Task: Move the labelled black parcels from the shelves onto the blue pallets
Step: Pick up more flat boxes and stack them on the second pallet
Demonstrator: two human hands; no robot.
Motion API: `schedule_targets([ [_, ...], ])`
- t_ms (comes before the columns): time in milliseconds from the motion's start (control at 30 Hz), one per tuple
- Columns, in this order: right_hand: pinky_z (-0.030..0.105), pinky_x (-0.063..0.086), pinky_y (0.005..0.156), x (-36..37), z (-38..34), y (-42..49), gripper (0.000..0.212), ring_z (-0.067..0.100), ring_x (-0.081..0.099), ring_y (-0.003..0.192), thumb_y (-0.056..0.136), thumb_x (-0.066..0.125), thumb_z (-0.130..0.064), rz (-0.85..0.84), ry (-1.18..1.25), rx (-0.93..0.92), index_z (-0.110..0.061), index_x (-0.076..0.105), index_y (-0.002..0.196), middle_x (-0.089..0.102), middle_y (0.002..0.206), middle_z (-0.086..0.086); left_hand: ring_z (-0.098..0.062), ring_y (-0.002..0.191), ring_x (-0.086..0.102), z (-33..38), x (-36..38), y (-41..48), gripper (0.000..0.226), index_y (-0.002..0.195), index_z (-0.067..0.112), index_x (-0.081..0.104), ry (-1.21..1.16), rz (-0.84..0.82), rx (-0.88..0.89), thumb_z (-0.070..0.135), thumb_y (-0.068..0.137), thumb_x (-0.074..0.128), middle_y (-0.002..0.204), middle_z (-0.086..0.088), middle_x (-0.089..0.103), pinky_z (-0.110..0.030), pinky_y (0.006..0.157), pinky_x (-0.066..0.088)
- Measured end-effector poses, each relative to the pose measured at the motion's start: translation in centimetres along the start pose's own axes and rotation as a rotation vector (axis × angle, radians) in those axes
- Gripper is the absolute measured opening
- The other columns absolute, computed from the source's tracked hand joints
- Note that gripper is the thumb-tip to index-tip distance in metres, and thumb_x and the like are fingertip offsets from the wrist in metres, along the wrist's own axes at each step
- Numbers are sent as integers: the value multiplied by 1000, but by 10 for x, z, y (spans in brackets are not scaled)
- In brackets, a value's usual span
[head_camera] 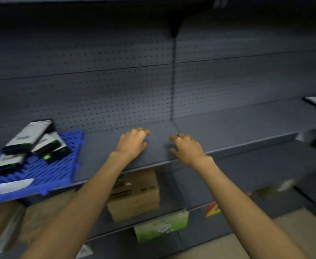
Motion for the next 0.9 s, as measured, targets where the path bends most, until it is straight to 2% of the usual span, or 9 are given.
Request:
schedule_targets([
  [167, 41, 46, 95, -37, 141, -82, 39, 32, 50, 125, 93, 53, -10, 24, -65, 197, -17, 49, 131, 51, 132, 11, -28, 120, 55, 166, 10, 26, 37, 130, 28, 54, -56, 34, 202, 25, 93, 58, 131, 0, 57, -44, 88, 47],
  [300, 41, 44, 94, -64, 232, -150, 43, 34, 45, 127, 91, 50, -4, 70, -69, 349, -17, 49, 132, 48, 134, 11, -24, 121, 55, 283, 15, 37, 37, 130, 29, 55, -108, 52, 366, 27, 93, 58, 128, 2, 59, -41, 88, 48],
  [500, 42, 45, 88, -90, 344, -238, 40, 34, 46, 124, 95, 51, -16, 164, -35, 574, -16, 46, 134, 49, 130, 10, -26, 115, 58, 434, 26, 51, 34, 127, 26, 57, -166, 61, 593, 25, 92, 59, 123, -1, 59, -39, 81, 48],
  [633, 44, 46, 87, -87, 407, -280, 41, 34, 47, 123, 95, 53, -20, 151, -32, 691, -16, 45, 135, 50, 129, 10, -24, 113, 58, 517, 43, 63, 34, 127, 27, 57, -193, 46, 699, 26, 93, 59, 123, 0, 59, -39, 80, 48],
  [900, 43, 44, 85, -96, 552, -281, 38, 35, 49, 121, 94, 53, -22, 114, -70, 774, -17, 47, 132, 52, 128, 11, -26, 110, 60, 672, 77, 138, 34, 126, 26, 56, -211, 57, 815, 26, 92, 62, 122, -1, 57, -41, 79, 50],
])
Point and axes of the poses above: each hand's wrist, its own y-axis towards the middle knuckle, its own x-axis out of the palm, z = x × y, the point moved 5 cm from there along y, towards the middle knuckle
